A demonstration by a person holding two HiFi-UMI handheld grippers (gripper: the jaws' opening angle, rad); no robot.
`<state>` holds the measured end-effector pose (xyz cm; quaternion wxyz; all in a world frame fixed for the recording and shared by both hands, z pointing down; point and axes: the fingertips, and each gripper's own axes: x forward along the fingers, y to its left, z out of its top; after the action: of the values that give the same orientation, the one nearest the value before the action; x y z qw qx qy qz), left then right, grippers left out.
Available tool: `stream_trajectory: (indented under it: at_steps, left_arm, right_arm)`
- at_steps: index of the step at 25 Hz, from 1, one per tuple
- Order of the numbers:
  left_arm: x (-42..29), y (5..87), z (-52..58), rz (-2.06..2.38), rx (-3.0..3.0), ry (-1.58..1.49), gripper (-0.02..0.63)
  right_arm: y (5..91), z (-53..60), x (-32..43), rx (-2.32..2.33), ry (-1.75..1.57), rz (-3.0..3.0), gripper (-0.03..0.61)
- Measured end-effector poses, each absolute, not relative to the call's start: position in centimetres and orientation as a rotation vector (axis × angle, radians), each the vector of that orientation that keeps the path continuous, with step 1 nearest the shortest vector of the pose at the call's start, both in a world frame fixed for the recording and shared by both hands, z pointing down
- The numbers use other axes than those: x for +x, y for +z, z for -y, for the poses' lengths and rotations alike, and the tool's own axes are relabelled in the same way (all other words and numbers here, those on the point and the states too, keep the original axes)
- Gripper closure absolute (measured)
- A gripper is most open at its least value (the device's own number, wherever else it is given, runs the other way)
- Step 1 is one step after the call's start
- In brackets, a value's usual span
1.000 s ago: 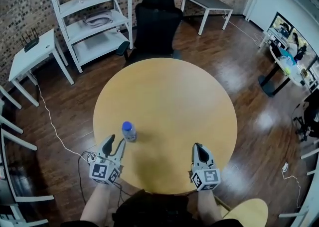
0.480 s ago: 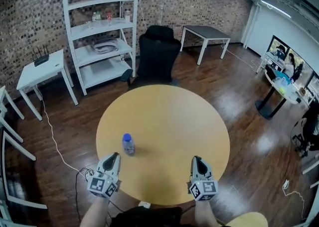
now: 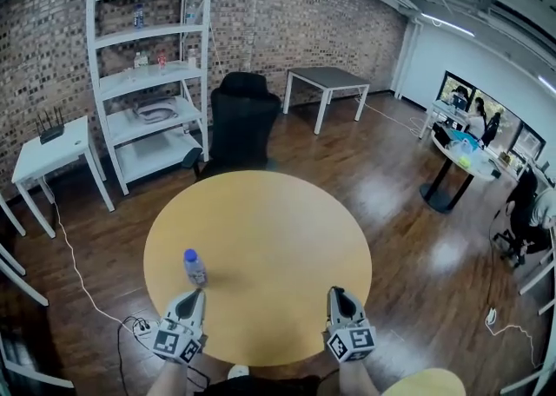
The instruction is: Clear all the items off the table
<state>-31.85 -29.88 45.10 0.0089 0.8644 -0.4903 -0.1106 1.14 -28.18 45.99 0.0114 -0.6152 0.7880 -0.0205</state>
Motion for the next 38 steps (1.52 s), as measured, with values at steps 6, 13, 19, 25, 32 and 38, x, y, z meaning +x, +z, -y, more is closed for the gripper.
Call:
stream_trajectory:
  at_steps: [6, 13, 19, 25, 32, 38]
  left_arm:
    - [-29.3, 44.7, 30.3, 1.408, 2.745, -0.367, 0.612]
    - [-27.9, 43.8, 30.6, 1.386, 2.811, -0.338, 0.612]
    - [-26.9, 43.9, 31.1, 1.34, 2.843, -0.303, 0.612]
    - [-26.1, 44.1, 32.4, 1.277, 2.835, -0.323, 0.612]
    - [-22.4, 44.2, 33.2, 1.091, 2.885, -0.318, 0.612]
    - [-14.4, 43.8, 33.7, 0.743, 2.984, -0.271, 0.612]
  right_arm:
    - [45.1, 27.6, 2.6, -1.945, -0.01, -2.43, 0.577]
    - [44.8, 27.2, 3.4, -1.959, 0.003, -2.417, 0.577]
    - [44.9, 27.0, 3.9, -1.998, -0.003, -2.387, 0.577]
    - [44.6, 26.6, 4.7, -2.061, 0.005, -2.357, 0.577]
    - [44.5, 23.1, 7.4, -2.172, 0.014, -2.218, 0.577]
    - [44.2, 16.8, 12.6, -2.421, 0.034, -1.937, 0.577]
